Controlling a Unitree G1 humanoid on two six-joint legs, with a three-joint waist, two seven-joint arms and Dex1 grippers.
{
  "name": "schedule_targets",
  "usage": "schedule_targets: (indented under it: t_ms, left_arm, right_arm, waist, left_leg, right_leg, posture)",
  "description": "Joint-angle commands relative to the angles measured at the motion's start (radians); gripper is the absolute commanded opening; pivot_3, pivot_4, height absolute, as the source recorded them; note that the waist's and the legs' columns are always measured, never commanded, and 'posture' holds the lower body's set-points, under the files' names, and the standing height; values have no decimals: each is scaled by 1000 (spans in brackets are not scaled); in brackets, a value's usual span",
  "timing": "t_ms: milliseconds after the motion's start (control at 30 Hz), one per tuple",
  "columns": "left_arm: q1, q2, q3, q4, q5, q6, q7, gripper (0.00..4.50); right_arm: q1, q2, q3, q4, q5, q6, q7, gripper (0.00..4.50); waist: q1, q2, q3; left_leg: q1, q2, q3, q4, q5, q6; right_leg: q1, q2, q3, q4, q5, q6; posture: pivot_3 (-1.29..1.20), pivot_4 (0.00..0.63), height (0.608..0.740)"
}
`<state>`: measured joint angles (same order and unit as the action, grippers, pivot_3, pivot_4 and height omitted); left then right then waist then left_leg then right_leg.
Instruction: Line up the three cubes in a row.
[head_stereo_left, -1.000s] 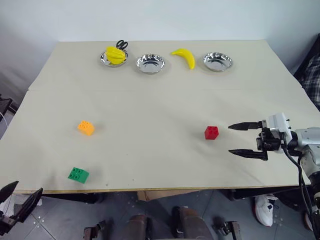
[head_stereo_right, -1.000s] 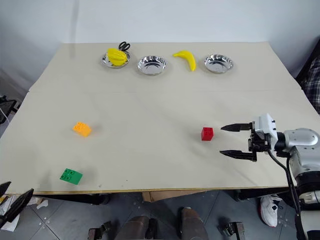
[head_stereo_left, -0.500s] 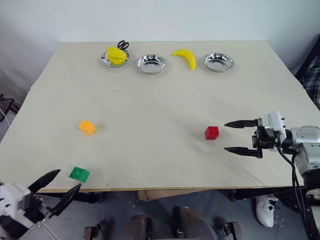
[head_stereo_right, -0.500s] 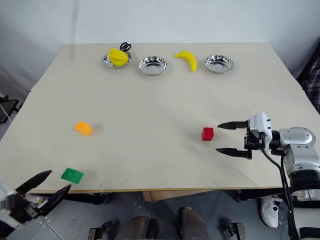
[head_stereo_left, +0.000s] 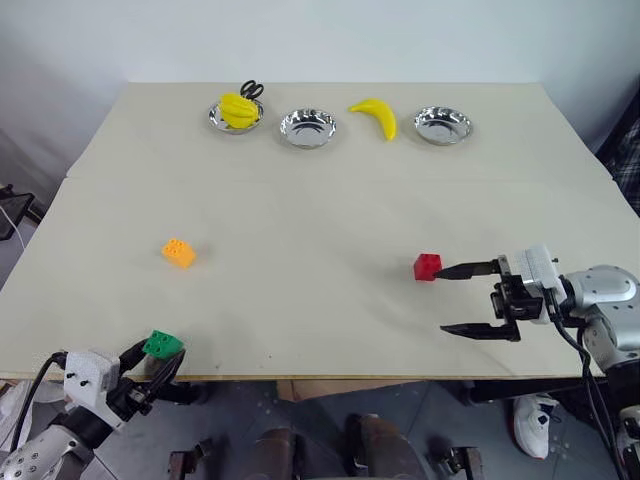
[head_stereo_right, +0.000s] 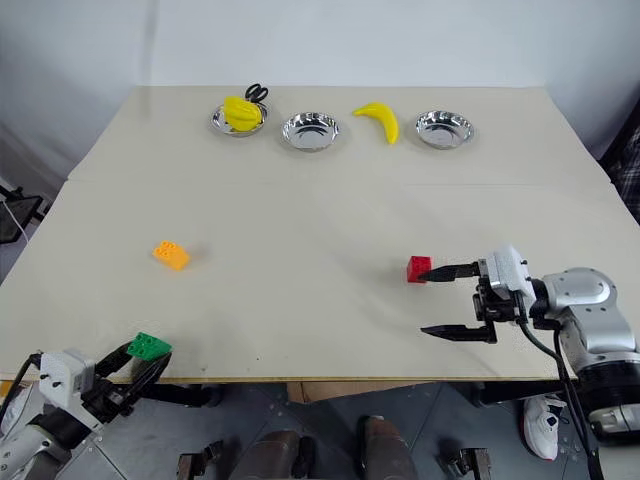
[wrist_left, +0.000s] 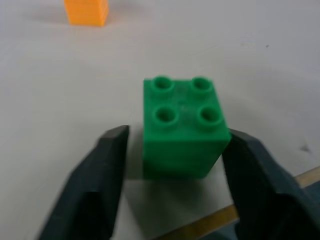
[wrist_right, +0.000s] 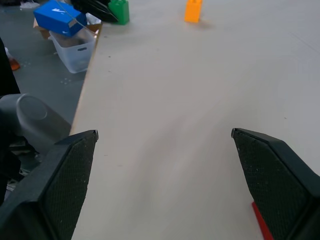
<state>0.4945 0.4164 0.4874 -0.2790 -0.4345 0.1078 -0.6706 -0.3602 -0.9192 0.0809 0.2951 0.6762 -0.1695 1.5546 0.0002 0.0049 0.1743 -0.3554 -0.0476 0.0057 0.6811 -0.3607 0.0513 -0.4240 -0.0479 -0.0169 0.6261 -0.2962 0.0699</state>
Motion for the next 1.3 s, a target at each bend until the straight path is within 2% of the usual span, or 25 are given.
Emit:
schedule_targets:
  t_ms: [33, 67, 233, 433, 533, 633, 700, 767, 867, 967, 1133, 1300]
  left_arm:
    - [-18, 16, 20, 47, 2, -39, -9, 1698]
    - [-27, 20, 21, 63, -1, -46, -16, 1479]
    - [-101, 58, 27, 93, -94, -71, -126, 1484]
    - [-255, 218, -15, 107, -151, 12, -272, 1484]
    - [-367, 297, -88, 97, -140, 73, -315, 1484]
    - [-536, 353, -215, 82, -105, 150, -331, 1484]
    - [-783, 319, -387, 143, -49, 175, -385, 1484]
    - [-991, 243, -536, 266, 44, 138, -433, 1484]
    - [-1142, 151, -626, 431, 110, 92, -464, 1484]
    - [-1325, 24, -716, 731, 203, -28, -520, 1484]
    - [-1523, -125, -766, 1161, 321, -233, -545, 1484]
    - [-1603, -205, -752, 1400, 381, -366, -555, 1484]
  right_arm:
    - [30, -38, -9, -56, 89, -44, 60, 4500]
    - [38, -38, -9, -64, 106, -49, 60, 4500]
    - [55, 21, -52, -134, 162, 45, 60, 4500]
    - [145, 122, -103, -288, 210, 78, 58, 4500]
    - [156, 123, -104, -276, 171, 64, 60, 4500]
    - [136, 113, -123, -193, 128, 22, 60, 4500]
    - [116, 81, -165, -87, 80, -4, 60, 4500]
    - [124, 37, -185, -16, 58, -22, 60, 4500]
    - [137, 7, -209, 34, 51, -19, 60, 4500]
    - [171, -28, -260, 82, 36, -31, 60, 4500]
    - [291, -32, -371, -15, 37, -10, 22, 4500]
    - [434, 5, -462, -188, 48, 32, -50, 4500]
  waist:
    - [1, 0, 0]
    - [0, 0, 0]
    - [0, -1, 0]
    - [8, -1, 0]
    - [9, -1, 0]
    - [15, -1, 0]
    - [29, -1, 0]
    - [42, 0, -1]
    - [35, 1, -1]
    - [21, 0, -1]
    - [26, -1, 0]
    - [27, -2, 1]
  left_leg:
    - [0, 0, 0, 0, 0, 0]
    - [0, 0, 0, 0, 0, 0]
    - [1, 0, 0, 0, 0, 0]
    - [1, 0, -2, 0, 1, -1]
    - [1, 0, -1, 0, 1, -1]
    - [1, 0, -1, 1, 1, -1]
    - [1, -1, -1, 1, 1, -1]
    - [-1, -2, -3, 3, 2, 0]
    - [0, -3, -2, 3, 3, 0]
    - [-3, -1, -1, 2, 3, 0]
    - [-13, -1, -1, 8, 3, -1]
    - [-14, -1, -1, 15, 3, -1]
  right_leg:
    - [0, 0, 0, 0, 0, 0]
    - [0, 0, 0, 0, 0, 0]
    - [1, 0, 0, 1, 0, 0]
    - [1, 0, -1, 1, 0, 0]
    - [1, 0, -1, 1, 0, 1]
    - [2, 0, -1, 0, 1, 1]
    - [2, 0, -1, 0, 1, 1]
    - [2, -1, -1, 0, 2, 3]
    - [2, -1, -1, 1, 3, 5]
    - [-2, 3, -2, 3, 3, 5]
    - [-10, 3, -4, 5, 3, 5]
    - [-9, 3, -3, 5, 3, 6]
  posture:
    - [0, 150, 740]
    - [0, 150, 740]
    - [0, 150, 740]
    - [0, 150, 740]
    - [0, 150, 740]
    - [0, 150, 740]
    - [0, 150, 740]
    - [0, 150, 740]
    - [0, 150, 740]
    - [0, 150, 740]
    - [0, 150, 740]
    - [0, 150, 740]
